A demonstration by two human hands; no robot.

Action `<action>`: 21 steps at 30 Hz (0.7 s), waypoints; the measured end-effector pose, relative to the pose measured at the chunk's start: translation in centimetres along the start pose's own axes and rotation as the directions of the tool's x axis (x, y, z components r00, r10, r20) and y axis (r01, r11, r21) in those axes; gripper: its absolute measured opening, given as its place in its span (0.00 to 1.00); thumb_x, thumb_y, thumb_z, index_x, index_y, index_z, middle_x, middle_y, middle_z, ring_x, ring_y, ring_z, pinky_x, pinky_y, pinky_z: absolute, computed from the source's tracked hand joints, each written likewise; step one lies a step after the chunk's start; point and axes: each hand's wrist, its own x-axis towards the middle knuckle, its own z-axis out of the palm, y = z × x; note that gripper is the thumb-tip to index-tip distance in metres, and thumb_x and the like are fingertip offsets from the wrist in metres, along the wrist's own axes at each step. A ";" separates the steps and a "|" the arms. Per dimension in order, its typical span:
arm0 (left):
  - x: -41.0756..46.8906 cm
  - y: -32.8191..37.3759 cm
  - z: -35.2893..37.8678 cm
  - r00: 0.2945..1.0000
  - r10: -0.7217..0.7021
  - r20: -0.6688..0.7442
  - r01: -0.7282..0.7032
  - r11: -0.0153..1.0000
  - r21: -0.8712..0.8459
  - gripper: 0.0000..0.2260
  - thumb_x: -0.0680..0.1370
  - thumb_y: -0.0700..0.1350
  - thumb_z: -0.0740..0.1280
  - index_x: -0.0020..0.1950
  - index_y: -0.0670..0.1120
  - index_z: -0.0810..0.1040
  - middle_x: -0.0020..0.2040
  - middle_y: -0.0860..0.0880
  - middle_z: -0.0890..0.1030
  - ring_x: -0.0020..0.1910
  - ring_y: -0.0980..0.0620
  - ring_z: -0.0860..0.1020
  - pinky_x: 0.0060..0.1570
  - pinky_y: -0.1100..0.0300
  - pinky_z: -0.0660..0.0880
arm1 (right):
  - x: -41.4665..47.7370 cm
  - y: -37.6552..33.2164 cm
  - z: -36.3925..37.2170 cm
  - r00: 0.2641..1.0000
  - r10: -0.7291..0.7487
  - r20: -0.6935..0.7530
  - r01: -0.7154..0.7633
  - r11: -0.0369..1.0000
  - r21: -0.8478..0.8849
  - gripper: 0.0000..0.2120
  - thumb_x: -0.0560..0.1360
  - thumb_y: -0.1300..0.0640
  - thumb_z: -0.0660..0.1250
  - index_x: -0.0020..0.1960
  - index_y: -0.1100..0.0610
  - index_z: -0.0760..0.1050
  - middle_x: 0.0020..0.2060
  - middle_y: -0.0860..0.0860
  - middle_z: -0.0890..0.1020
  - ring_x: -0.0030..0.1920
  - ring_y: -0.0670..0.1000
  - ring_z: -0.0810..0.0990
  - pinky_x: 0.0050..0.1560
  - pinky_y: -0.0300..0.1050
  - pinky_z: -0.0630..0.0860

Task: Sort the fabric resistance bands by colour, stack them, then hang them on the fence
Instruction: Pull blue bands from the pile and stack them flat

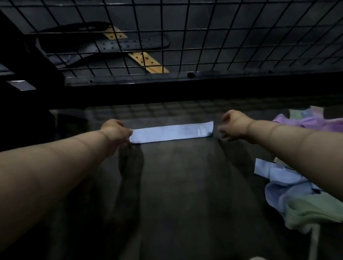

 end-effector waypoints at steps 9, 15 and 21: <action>-1.9 -0.7 1.3 0.999 0.018 0.030 -0.024 0.977 0.213 0.24 0.76 0.38 0.71 0.71 0.40 0.72 0.59 0.40 0.77 0.49 0.43 0.80 0.47 0.56 0.76 | -3.8 9.6 -1.6 0.954 0.089 0.285 0.250 0.280 -0.927 0.37 0.75 0.57 0.67 0.77 0.59 0.51 0.70 0.57 0.66 0.68 0.58 0.70 0.64 0.50 0.69; -3.8 -0.7 1.9 0.997 0.045 0.067 -0.061 0.966 0.251 0.19 0.76 0.38 0.71 0.67 0.40 0.75 0.53 0.44 0.77 0.47 0.48 0.77 0.46 0.60 0.72 | -5.1 10.8 -1.5 0.904 0.090 0.417 0.394 0.200 -0.897 0.22 0.79 0.59 0.61 0.72 0.54 0.63 0.68 0.56 0.67 0.67 0.58 0.70 0.64 0.51 0.71; -8.5 3.1 1.9 0.913 0.139 0.383 -0.239 0.944 0.229 0.09 0.76 0.41 0.71 0.52 0.54 0.80 0.57 0.49 0.83 0.54 0.51 0.81 0.56 0.58 0.78 | -8.6 2.7 -4.1 0.882 -0.192 0.430 0.464 0.505 -0.728 0.07 0.79 0.54 0.64 0.55 0.52 0.67 0.51 0.53 0.78 0.50 0.55 0.78 0.53 0.48 0.74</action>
